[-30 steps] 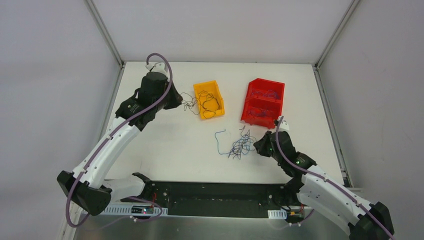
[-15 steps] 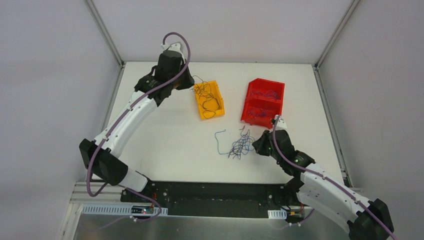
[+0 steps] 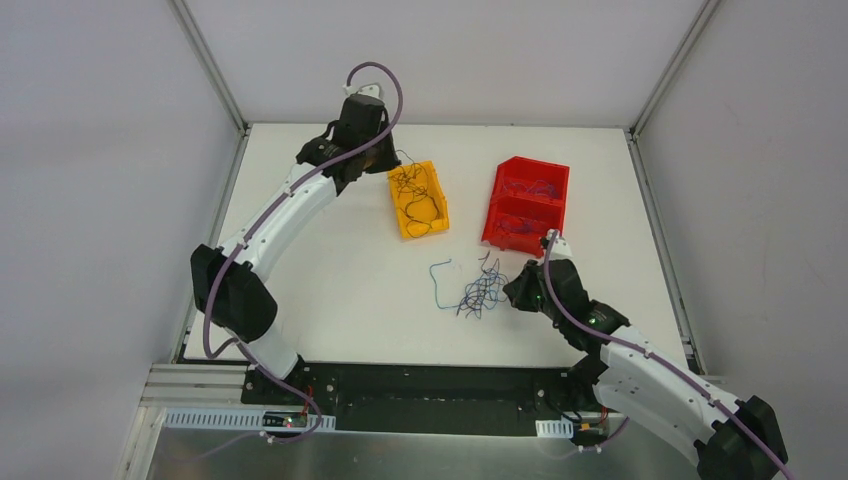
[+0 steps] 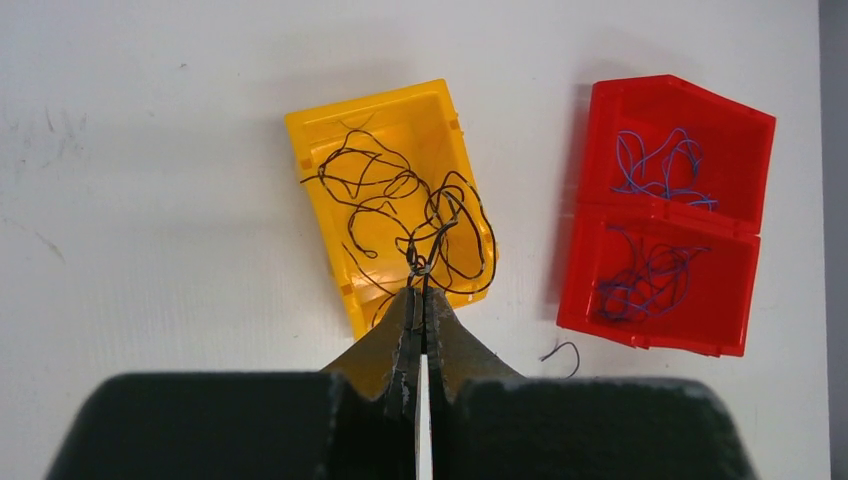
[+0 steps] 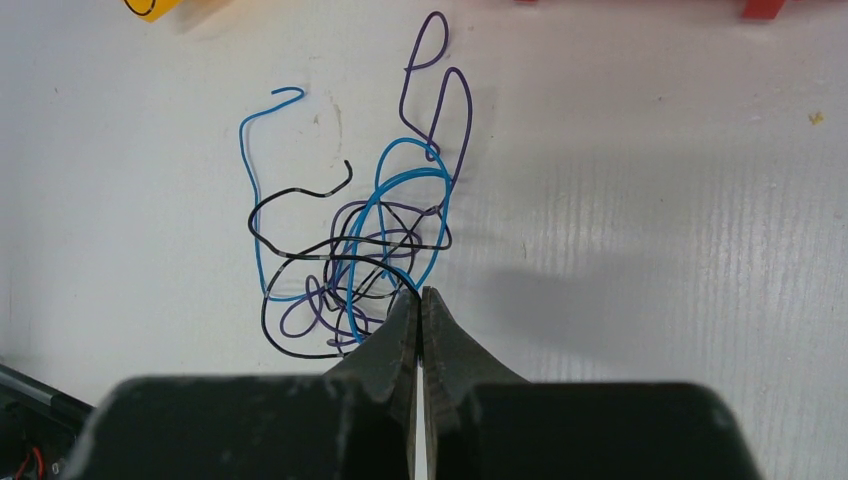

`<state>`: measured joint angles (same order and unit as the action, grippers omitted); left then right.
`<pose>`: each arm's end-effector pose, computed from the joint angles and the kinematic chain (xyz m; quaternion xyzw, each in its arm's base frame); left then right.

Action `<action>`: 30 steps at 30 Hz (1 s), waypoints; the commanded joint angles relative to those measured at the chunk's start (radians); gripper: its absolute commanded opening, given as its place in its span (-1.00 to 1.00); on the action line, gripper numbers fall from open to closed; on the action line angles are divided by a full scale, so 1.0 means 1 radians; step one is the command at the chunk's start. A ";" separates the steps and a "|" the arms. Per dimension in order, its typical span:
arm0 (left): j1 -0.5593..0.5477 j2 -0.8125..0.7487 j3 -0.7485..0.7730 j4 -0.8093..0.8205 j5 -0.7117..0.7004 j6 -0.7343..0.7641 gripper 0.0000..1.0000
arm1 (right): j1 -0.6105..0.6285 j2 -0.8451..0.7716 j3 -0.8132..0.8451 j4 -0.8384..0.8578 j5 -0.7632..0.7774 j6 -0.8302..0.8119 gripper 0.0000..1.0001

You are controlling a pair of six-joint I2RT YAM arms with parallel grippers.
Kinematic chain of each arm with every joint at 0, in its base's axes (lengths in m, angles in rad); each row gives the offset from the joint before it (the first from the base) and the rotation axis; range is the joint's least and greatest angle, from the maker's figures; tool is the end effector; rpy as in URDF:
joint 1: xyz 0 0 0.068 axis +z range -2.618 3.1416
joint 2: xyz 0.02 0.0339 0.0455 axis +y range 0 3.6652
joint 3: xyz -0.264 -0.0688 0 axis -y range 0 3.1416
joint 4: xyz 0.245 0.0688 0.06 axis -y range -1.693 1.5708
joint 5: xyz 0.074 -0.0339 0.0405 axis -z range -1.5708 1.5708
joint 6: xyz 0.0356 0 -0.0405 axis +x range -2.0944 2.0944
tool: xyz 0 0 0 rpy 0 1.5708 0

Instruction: Untangle the cables

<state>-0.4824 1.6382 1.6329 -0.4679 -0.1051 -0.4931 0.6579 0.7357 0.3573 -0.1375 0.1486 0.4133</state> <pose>0.3388 -0.1732 0.3857 -0.0320 0.8518 -0.2045 0.4812 0.1370 0.0992 0.2020 -0.0680 0.8598 0.2010 0.4644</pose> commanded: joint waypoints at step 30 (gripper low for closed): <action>0.041 0.376 0.098 -0.023 0.135 0.029 -1.00 | -0.001 0.018 0.039 0.038 -0.019 -0.015 -1.00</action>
<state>-0.4324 2.0045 1.6745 -0.4675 0.0185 -0.4976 0.6579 0.7540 0.3573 -0.1299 0.1398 0.4091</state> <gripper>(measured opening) 0.010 0.009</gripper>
